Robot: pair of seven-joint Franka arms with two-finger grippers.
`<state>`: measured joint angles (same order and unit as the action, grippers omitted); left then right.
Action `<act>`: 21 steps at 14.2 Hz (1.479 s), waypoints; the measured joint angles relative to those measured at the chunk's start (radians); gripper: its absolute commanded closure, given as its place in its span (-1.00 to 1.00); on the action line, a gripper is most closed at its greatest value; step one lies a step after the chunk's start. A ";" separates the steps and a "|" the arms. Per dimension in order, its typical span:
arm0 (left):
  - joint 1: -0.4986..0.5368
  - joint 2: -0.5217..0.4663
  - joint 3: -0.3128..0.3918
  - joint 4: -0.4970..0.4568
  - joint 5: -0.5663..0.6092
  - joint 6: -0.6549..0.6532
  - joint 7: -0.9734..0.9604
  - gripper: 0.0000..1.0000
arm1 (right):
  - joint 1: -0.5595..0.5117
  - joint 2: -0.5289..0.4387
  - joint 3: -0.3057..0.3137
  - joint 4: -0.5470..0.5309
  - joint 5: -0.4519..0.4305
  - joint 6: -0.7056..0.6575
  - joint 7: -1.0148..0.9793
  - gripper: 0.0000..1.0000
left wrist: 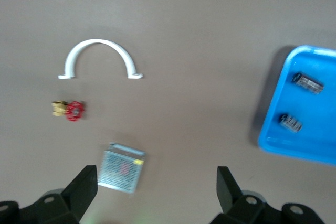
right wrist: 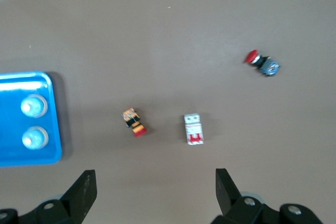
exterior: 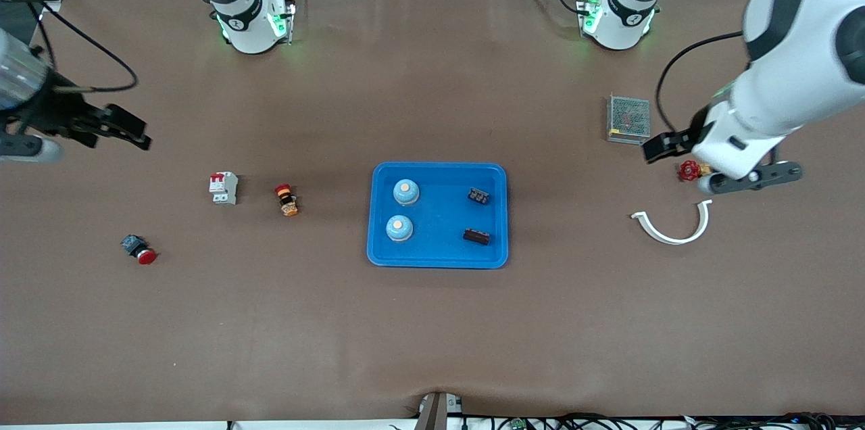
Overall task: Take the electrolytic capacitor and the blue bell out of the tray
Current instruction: 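Reach the left gripper and the right gripper toward the blue tray, then grasp a brown capacitor with the left gripper while the right gripper grasps a bell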
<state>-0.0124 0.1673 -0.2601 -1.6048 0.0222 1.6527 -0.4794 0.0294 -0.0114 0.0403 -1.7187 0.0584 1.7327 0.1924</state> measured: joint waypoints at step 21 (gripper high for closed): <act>-0.399 0.370 -0.003 -0.236 0.010 0.742 -1.195 -0.29 | 0.575 0.412 0.009 -0.070 -0.001 0.503 0.762 -1.00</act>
<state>-0.4112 0.5374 -0.2629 -1.8407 0.0321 2.3951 -1.6746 0.6044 0.4007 0.0497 -1.7888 0.0576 2.2360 0.9543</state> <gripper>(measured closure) 0.313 0.000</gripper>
